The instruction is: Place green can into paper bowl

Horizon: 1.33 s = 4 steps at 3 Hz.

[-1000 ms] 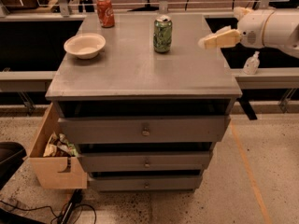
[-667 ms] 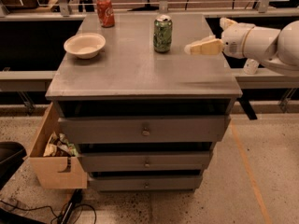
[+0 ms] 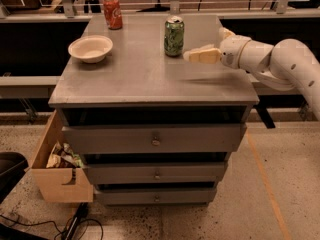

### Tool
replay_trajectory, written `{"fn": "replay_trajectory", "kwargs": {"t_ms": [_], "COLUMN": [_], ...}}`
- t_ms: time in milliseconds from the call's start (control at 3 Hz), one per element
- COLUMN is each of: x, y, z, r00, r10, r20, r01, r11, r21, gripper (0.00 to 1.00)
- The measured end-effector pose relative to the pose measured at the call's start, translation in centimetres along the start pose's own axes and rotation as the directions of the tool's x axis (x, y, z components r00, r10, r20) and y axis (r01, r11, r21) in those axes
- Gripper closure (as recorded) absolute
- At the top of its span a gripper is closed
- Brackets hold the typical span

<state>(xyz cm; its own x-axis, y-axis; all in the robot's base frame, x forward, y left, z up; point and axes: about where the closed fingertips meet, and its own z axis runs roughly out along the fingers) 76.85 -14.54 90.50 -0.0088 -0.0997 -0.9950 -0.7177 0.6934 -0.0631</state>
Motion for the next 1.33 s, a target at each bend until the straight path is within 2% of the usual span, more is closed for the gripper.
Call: {"fn": "replay_trajectory", "kwargs": {"t_ms": [1333], "x": [-1.6], "y": [0.2], "z": [7.5], "r00": [0.998], "r10": [-0.028], "r20": [0.054], "r01": [0.035], "r11": [0.9920], "r21": [-0.121], "gripper": [0.00]}}
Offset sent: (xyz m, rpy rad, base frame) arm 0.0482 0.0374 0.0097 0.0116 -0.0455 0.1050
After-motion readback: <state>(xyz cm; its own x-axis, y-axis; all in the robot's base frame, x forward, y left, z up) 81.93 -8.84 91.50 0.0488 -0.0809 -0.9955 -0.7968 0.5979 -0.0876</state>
